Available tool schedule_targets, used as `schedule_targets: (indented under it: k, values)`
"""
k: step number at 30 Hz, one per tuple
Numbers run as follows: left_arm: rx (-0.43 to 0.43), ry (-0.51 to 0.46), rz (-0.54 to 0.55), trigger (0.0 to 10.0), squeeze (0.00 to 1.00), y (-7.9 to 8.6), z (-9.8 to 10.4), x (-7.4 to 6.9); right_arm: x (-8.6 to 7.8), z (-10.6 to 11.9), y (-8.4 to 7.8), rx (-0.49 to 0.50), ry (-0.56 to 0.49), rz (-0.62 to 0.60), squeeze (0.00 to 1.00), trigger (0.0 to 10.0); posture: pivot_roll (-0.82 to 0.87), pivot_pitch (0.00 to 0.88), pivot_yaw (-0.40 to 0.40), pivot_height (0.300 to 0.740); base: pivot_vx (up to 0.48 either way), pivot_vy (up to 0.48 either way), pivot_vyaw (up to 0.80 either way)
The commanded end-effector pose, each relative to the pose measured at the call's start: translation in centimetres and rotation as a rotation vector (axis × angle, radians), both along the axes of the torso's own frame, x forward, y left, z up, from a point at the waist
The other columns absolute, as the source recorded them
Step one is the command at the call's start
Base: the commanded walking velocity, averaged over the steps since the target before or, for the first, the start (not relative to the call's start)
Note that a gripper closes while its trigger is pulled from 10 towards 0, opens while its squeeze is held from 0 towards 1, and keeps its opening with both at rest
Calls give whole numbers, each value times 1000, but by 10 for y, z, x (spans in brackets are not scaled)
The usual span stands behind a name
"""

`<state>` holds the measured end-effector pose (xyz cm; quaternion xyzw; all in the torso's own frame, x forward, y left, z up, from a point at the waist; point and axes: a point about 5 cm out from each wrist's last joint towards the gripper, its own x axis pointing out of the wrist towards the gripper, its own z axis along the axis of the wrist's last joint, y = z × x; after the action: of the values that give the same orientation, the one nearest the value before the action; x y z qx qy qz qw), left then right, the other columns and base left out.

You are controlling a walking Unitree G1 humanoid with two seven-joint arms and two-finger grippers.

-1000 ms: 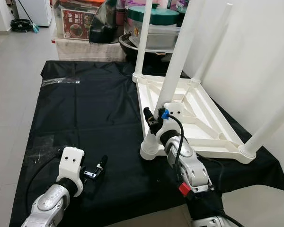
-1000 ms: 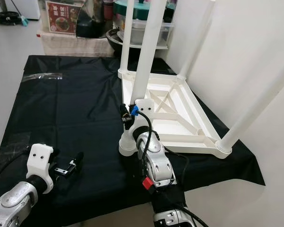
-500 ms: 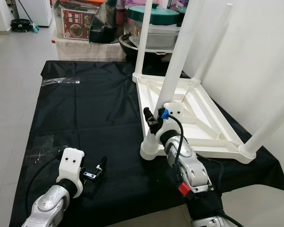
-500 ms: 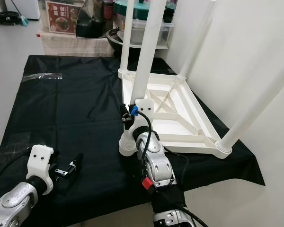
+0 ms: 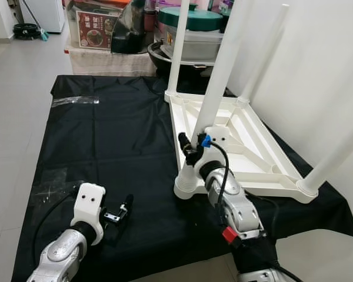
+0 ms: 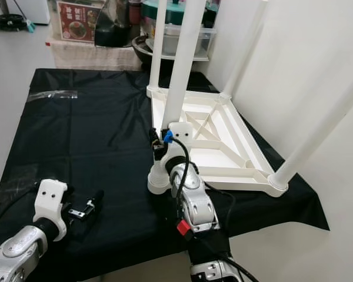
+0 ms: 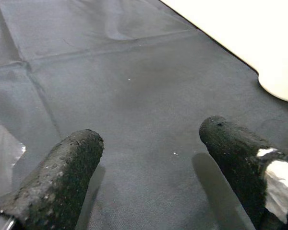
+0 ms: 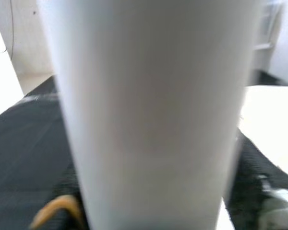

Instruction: Building children table

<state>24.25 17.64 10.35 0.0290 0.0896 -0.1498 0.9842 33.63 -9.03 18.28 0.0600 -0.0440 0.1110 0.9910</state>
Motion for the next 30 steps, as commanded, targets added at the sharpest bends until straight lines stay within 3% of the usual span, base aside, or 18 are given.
schedule_targets:
  k: [1,8,21,22,23,24,25,30]
  values:
    - [-5,-4,-19,10000,0,-4,-1,0,-1,8,-8,22,-49,-33,1000,10000,74,0,-136,740,0,0,0]
    - [-8,-1,-26,10000,0,-6,-1,0,-5,27,-8,41,-143,-25,1000,10000,67,0,-132,740,0,0,0]
    - [-7,1,-27,10000,0,-7,-2,0,2,31,-13,-30,-150,35,1000,10000,67,0,-136,740,0,0,0]
    - [-7,1,-27,10000,0,-7,-2,0,3,30,-14,-44,-140,54,941,10000,67,0,-138,740,0,0,0]
    - [-7,1,-26,10000,0,-7,-2,0,5,29,-14,-65,-126,86,129,10000,67,0,-139,740,0,0,0]
    - [-7,1,-26,10000,0,-7,-2,0,5,29,-14,-65,-126,86,129,10000,67,0,-139,740,0,0,0]
    - [-7,1,-25,10000,0,-7,-3,0,6,28,-15,-75,-118,104,0,10000,67,0,-139,740,0,0,0]
    - [-8,2,-24,10000,0,-7,-4,0,11,26,-16,-83,-81,162,0,10000,67,0,-143,740,0,0,0]
